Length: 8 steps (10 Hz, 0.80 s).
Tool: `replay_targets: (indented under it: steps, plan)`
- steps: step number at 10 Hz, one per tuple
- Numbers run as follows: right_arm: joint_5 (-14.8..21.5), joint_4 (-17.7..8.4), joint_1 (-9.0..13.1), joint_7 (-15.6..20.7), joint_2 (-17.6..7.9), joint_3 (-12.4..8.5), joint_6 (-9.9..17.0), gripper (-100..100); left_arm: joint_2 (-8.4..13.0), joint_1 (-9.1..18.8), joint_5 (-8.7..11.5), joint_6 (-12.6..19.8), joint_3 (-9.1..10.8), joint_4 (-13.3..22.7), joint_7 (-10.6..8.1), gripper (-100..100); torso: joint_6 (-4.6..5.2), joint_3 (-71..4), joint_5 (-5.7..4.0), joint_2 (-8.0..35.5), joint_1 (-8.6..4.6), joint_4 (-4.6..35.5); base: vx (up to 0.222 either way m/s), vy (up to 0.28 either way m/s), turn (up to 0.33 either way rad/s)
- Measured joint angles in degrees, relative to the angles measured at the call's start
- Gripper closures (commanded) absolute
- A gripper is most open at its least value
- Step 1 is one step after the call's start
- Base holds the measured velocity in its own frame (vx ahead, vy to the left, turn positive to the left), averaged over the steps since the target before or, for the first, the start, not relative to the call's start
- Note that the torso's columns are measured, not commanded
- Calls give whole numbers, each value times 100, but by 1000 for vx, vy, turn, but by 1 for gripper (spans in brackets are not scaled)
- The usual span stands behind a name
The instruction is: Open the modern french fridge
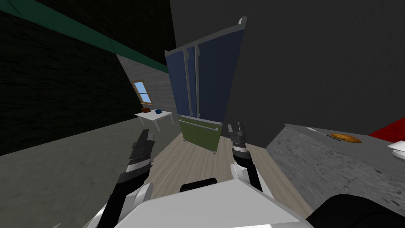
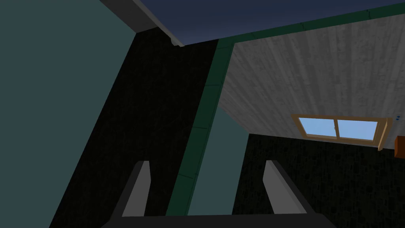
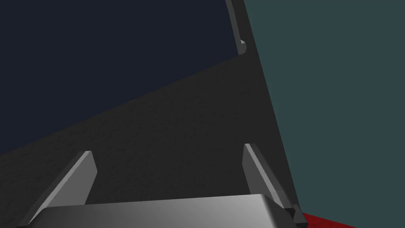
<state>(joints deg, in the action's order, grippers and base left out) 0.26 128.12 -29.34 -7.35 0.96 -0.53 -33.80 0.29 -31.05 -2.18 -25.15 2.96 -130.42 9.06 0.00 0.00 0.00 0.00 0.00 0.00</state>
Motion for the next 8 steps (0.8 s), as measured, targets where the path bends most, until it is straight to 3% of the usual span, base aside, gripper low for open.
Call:
replay_targets:
  steps: [2,8]
  plan:
    - [0,0,0,0,0,0,0,0,0,0,0,0,0,0,0,0,0,-1200,0,597,0,600,0,0,0]
    - [0,2,0,0,0,0,-1,0,0,0,0,-1,0,-2,0,0,0,-6227,0,3116,0,3114,0,0,0]
